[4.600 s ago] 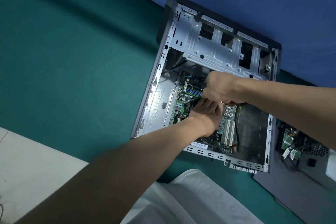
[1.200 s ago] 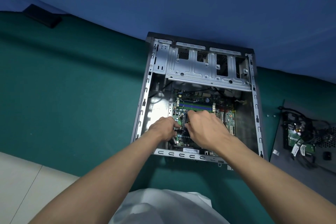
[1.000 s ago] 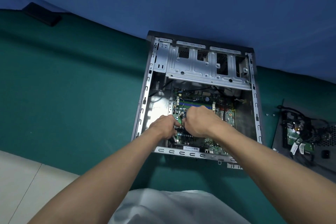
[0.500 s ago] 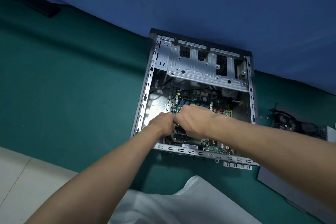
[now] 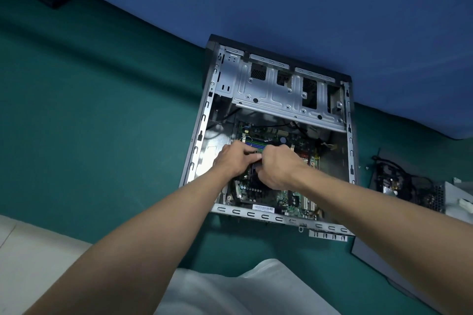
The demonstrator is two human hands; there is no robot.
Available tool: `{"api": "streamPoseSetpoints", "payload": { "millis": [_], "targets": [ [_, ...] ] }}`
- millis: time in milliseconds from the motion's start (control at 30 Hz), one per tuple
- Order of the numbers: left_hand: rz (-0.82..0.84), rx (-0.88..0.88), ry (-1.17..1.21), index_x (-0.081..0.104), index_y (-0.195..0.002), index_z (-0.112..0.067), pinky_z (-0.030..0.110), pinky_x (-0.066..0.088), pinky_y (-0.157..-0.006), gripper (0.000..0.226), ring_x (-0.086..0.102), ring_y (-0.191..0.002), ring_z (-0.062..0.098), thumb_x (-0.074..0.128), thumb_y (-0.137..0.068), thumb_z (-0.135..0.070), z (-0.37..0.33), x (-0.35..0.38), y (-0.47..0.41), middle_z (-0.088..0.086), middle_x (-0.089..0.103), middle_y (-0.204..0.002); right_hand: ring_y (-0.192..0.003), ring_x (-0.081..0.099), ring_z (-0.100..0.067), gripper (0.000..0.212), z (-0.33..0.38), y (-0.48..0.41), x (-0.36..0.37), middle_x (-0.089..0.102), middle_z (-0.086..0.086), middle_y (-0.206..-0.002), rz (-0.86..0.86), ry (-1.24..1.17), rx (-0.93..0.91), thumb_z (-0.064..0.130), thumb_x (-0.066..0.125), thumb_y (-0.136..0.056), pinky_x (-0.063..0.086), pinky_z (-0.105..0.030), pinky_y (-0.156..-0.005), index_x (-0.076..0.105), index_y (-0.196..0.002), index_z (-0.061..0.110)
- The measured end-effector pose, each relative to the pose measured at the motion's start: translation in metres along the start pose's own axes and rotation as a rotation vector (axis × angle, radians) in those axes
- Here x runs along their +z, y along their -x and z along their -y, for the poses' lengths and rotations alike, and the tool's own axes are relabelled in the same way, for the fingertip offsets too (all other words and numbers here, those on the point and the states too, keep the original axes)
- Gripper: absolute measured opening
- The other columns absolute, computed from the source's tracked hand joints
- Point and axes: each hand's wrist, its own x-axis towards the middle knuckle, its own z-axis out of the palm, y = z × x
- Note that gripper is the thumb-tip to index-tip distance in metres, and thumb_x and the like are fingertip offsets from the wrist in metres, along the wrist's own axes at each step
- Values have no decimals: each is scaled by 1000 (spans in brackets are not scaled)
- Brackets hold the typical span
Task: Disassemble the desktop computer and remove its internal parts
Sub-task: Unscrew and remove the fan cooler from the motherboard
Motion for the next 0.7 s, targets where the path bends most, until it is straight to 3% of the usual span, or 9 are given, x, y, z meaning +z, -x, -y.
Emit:
{"api": "streamPoseSetpoints", "payload": {
  "millis": [167, 233, 267, 333, 433, 500, 567, 633, 700],
  "targets": [
    [-26, -66, -49, 72, -108, -34, 39, 46, -97, 19, 59, -110, 22, 63, -91, -35, -4, -3, -6, -8, 67, -121, -57, 47, -21, 32, 2, 10, -7, 37, 0, -56, -1, 562, -502, 8, 38, -95, 36, -30, -55, 39, -64, 14],
    [-26, -74, -40, 74, -88, -34, 33, 48, -84, 16, 61, -97, 24, 61, -93, -28, -4, -4, -8, -3, 69, -106, -70, 50, -23, 35, 8, 9, -8, 42, -1, -63, -15, 632, -611, 9, 38, -97, 37, -29, -61, 36, -62, 15],
    [-30, -82, -26, 70, -70, -31, 30, 45, -75, 27, 60, -88, 24, 58, -93, -22, -3, -4, -9, 0, 68, -96, -68, 49, -22, 34, 11, 6, -7, 42, -1, -64, -15, 608, -614, 7, 40, -95, 37, -27, -60, 36, -62, 15],
    [-39, -99, 12, 66, -60, -29, 33, 41, -70, 37, 63, -84, 30, 54, -90, -12, -3, -5, -8, 7, 69, -88, -54, 43, -13, 31, 11, 2, -5, 39, 0, -61, 3, 525, -562, 4, 47, -91, 32, -21, -50, 41, -62, 11],
    [-41, -95, 26, 59, -80, -17, 43, 49, -84, 12, 62, -101, 35, 55, -85, -6, -3, -5, -9, 12, 69, -107, -46, 46, -8, 29, 8, -1, -2, 48, 0, -56, 19, 209, -384, 23, 59, -92, 31, -17, -41, 57, -67, 9],
    [-14, -100, 70, 69, -88, -13, 43, 48, -93, 11, 63, -101, 30, 59, -87, -8, 0, -1, -13, 10, 69, -113, -42, 54, -13, 41, 6, -6, -1, 54, -2, -45, -26, -77, -105, 35, 53, -95, 33, -16, -38, 52, -63, 10],
    [11, -114, 102, 74, -103, -23, 41, 46, -100, 15, 59, -111, 24, 66, -90, -22, 2, 1, -18, 0, 66, -123, -33, 51, -13, 40, 4, -10, -3, 58, -3, -40, 18, -325, 181, 31, 45, -98, 34, -15, -35, 53, -67, 6],
    [25, -128, 123, 71, -110, -29, 40, 43, -104, 24, 55, -119, 22, 69, -86, -33, 2, 2, -20, -4, 61, -131, -36, 45, -14, 36, 4, -13, -6, 56, -3, -43, 87, -360, 266, 24, 45, -98, 32, -15, -35, 53, -67, 6],
    [28, -131, 133, 71, -111, -29, 39, 43, -104, 29, 55, -120, 21, 71, -83, -35, 3, 3, -23, -3, 61, -132, -50, 47, -17, 30, 4, -13, -7, 51, -4, -60, 95, -149, 156, 22, 49, -96, 33, -18, -41, 47, -70, 8]
  ]
}}
